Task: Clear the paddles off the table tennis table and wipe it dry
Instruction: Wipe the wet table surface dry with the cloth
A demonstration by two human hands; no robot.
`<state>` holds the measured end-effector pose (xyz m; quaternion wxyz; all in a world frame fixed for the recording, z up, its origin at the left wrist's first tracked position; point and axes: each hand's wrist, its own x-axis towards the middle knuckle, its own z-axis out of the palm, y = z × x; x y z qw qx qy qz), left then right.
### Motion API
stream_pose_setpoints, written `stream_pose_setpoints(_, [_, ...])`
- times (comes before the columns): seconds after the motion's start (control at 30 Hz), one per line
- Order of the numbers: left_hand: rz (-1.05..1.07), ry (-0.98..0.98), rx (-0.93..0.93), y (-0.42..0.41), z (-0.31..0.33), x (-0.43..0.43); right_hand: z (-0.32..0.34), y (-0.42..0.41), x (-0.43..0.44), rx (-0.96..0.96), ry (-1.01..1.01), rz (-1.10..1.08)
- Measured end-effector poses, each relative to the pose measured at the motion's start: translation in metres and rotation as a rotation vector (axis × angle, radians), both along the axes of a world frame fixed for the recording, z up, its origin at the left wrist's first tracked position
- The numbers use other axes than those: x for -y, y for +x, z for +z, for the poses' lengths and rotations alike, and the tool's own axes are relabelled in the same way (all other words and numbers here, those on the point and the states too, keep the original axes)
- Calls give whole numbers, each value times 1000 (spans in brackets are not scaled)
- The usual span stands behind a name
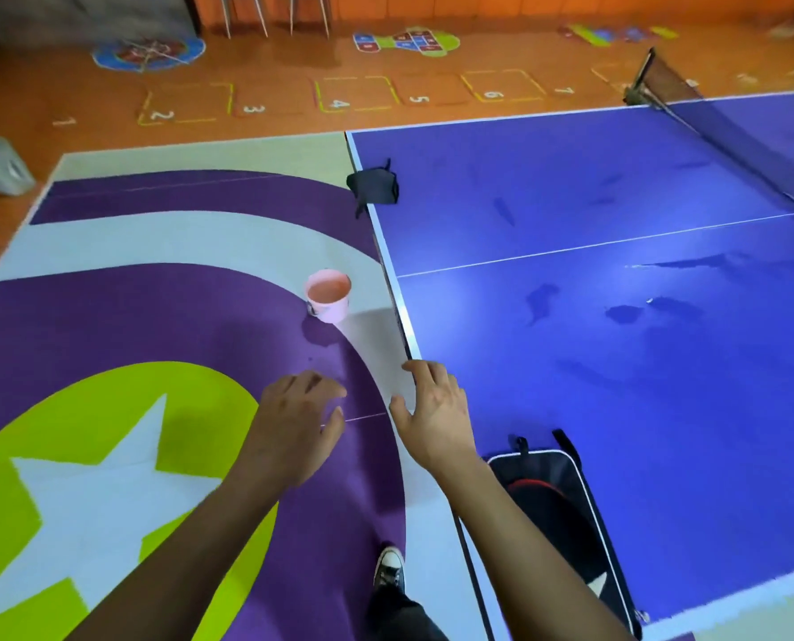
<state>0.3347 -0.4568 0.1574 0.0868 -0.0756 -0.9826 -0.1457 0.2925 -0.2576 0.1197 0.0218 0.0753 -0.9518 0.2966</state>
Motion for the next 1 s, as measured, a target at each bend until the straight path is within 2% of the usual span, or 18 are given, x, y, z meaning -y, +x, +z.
stream_pose_setpoints(0.33, [86, 49, 21, -141, -4, 71, 8, -166, 73, 19, 3, 66])
stream_pose_setpoints(0.57, [81, 100, 55, -271, -18, 158, -1, -296, 156, 25, 36, 35])
stream_pose_setpoints(0.8, [-11, 63, 60, -405, -17, 248, 1, -410, 241, 83, 24, -28])
stream_pose_setpoints(1.0, [-114, 11, 120, -508, -25, 284, -26, -491, 265, 181, 53, -120])
